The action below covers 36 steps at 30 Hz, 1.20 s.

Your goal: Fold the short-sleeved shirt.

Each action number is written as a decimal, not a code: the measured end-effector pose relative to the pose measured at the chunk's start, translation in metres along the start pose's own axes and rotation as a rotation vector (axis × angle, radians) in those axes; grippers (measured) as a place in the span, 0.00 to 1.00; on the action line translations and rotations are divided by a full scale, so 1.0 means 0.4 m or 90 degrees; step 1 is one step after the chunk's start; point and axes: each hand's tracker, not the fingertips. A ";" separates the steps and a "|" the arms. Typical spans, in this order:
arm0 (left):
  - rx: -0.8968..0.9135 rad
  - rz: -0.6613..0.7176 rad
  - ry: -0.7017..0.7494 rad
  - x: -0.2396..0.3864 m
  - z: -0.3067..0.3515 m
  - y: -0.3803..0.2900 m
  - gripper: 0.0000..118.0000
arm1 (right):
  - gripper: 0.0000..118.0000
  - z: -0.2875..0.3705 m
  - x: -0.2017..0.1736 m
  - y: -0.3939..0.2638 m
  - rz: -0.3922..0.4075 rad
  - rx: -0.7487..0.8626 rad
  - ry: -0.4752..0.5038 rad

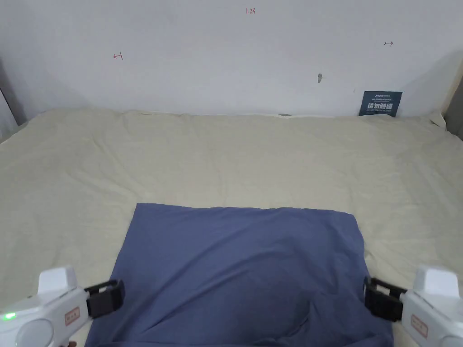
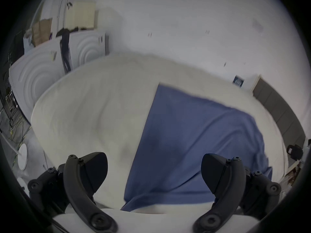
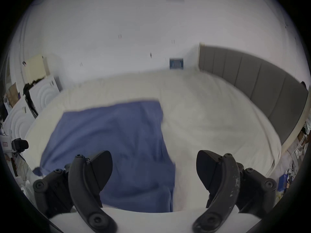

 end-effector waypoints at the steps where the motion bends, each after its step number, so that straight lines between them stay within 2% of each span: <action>1: 0.034 -0.005 -0.004 0.017 0.019 0.027 0.97 | 0.88 0.022 -0.015 0.030 0.004 0.035 -0.001; 8: 0.243 -0.056 -0.005 0.136 0.125 0.118 0.92 | 0.88 0.105 -0.079 0.137 0.060 0.212 -0.015; 9: 0.260 -0.069 0.001 0.147 0.124 0.121 0.90 | 0.84 0.114 -0.089 0.142 0.071 0.232 -0.016; 10: 0.277 -0.073 0.008 0.159 0.133 0.122 0.85 | 0.75 0.123 -0.098 0.145 0.083 0.249 -0.019; 11: 0.292 -0.077 0.003 0.166 0.141 0.120 0.68 | 0.56 0.123 -0.108 0.141 0.099 0.262 -0.016; 12: 0.307 -0.086 -0.006 0.172 0.150 0.115 0.46 | 0.37 0.127 -0.116 0.142 0.109 0.269 -0.022; 13: 0.315 -0.093 -0.012 0.182 0.154 0.113 0.18 | 0.18 0.129 -0.124 0.143 0.119 0.273 -0.031; 14: 0.316 -0.100 -0.014 0.188 0.158 0.108 0.02 | 0.02 0.129 -0.128 0.142 0.125 0.277 -0.035; 18: 0.303 -0.116 -0.046 0.178 0.170 0.101 0.00 | 0.01 0.133 -0.132 0.130 0.119 0.287 -0.025; 21: 0.275 -0.121 -0.030 0.176 0.156 0.096 0.00 | 0.01 0.128 -0.134 0.122 0.112 0.285 -0.027; 26: 0.140 -0.108 -0.007 0.103 0.100 0.062 0.00 | 0.01 0.116 -0.116 0.111 0.096 0.266 -0.021; 33: -0.044 -0.053 0.035 -0.050 0.016 -0.076 0.02 | 0.01 0.111 -0.122 0.094 0.090 0.244 -0.021; 34: -0.064 -0.044 0.038 -0.067 0.007 -0.094 0.07 | 0.01 0.106 -0.121 0.092 0.089 0.239 -0.021; 35: -0.087 -0.038 0.038 -0.080 0.000 -0.108 0.25 | 0.01 0.099 -0.116 0.092 0.086 0.235 -0.021; 36: -0.113 -0.032 0.035 -0.091 -0.009 -0.122 0.47 | 0.01 0.094 -0.114 0.090 0.084 0.232 -0.021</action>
